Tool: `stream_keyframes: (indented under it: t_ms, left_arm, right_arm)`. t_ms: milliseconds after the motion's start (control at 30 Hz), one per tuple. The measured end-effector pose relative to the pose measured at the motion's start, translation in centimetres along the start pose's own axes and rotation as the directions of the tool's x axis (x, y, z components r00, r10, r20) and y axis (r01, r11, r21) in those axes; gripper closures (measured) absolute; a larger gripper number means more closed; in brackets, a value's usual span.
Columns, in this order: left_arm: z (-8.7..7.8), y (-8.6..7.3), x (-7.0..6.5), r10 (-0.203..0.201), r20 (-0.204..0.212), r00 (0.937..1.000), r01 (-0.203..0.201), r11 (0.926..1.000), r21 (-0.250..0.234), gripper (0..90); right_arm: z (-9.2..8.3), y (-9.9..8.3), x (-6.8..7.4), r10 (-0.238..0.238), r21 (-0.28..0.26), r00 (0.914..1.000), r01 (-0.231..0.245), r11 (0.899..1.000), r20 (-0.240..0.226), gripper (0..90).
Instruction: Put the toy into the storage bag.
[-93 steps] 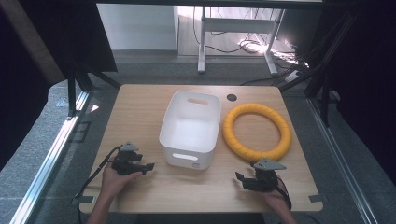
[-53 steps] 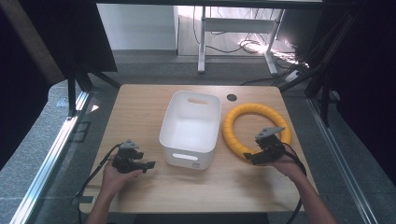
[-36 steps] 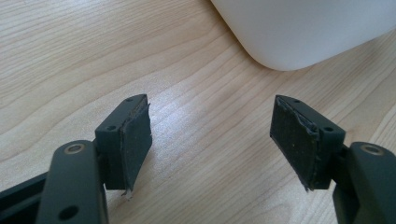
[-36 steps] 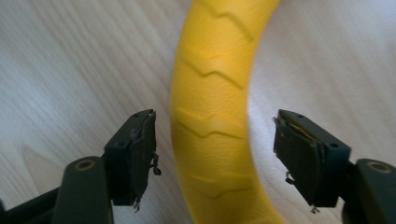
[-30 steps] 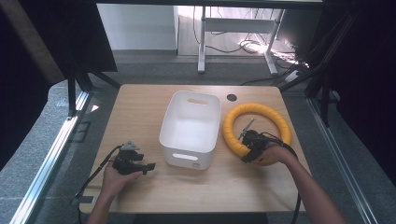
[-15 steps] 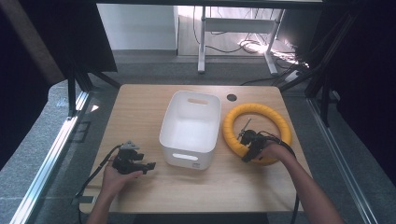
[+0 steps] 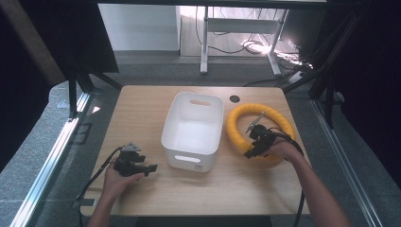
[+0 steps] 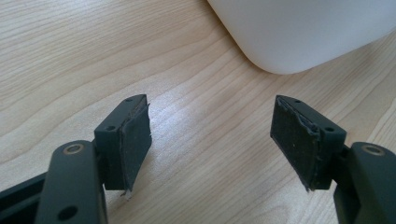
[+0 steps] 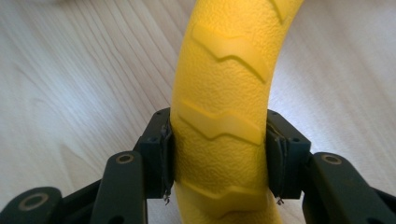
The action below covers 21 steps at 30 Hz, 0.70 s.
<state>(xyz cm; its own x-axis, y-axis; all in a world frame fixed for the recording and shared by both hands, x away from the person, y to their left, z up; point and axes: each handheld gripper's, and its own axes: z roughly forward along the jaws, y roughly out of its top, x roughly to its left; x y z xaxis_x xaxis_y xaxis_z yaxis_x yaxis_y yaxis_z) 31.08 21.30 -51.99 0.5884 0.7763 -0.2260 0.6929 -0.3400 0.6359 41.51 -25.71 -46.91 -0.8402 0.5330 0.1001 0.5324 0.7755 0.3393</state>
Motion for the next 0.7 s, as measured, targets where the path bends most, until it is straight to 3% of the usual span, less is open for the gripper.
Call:
stream_keyframes:
  t_ms: [67, 100, 233, 267, 400, 700]
  left_arm:
    - [0.0, 0.0, 0.0, 0.001, 0.0, 1.0, -0.001, 1.0, -0.001, 29.1]
    - [0.0, 0.0, 0.0, 0.001, -0.001, 1.0, -0.001, 1.0, 0.0, 29.2]
    - [0.0, 0.0, 0.1, 0.007, -0.001, 1.0, -0.007, 1.0, -0.001, 29.1]
    - [0.0, 0.0, 0.1, 0.007, -0.001, 1.0, -0.007, 1.0, -0.001, 29.1]
    - [0.0, 0.0, 0.1, 0.007, -0.001, 1.0, -0.007, 1.0, -0.001, 29.2]
    - [-0.1, 0.1, 0.1, -0.002, 0.006, 1.0, 0.002, 0.9999, -0.01, 29.1]
  right_arm:
    - [-0.4, -0.1, -0.1, 0.004, -0.024, 0.9999, -0.004, 1.0, -0.009, 50.5]
    - [-1.2, -0.2, -0.3, 0.013, -0.075, 0.9995, -0.016, 0.997, -0.03, 50.5]
    - [-2.8, -0.4, -0.7, 0.038, -0.173, 0.9968, -0.05, 0.984, -0.07, 50.6]
    - [-2.8, -0.4, -0.7, 0.038, -0.173, 0.9968, -0.05, 0.984, -0.07, 50.6]
    - [-4.3, -0.7, -1.2, 0.061, -0.26, 0.9929, -0.086, 0.962, -0.102, 50.8]
    - [-5.7, -1.3, -2.0, 0.096, -0.362, 0.9859, -0.14, 0.922, -0.137, 50.9]
